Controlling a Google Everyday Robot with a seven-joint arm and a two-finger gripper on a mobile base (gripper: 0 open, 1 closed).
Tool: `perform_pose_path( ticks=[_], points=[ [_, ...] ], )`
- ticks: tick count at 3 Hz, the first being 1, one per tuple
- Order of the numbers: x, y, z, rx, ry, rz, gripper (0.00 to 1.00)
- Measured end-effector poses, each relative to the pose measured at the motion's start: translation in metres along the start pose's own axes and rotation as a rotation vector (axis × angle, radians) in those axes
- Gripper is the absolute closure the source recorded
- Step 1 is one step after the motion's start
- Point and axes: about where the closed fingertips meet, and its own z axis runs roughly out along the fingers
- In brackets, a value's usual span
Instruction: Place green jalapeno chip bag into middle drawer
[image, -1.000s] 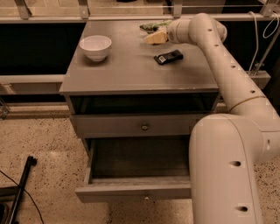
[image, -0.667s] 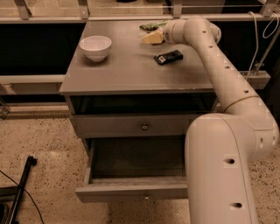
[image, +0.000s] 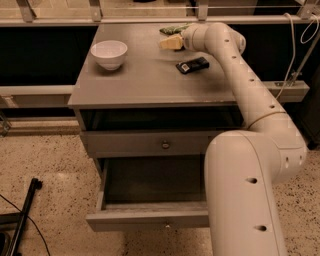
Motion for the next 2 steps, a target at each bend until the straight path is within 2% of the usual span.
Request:
perform_pose_path(
  ticks=[2],
  points=[
    [0.0057, -0.0067, 0.0095, 0.029, 0.004, -0.002, 0.04]
  ],
)
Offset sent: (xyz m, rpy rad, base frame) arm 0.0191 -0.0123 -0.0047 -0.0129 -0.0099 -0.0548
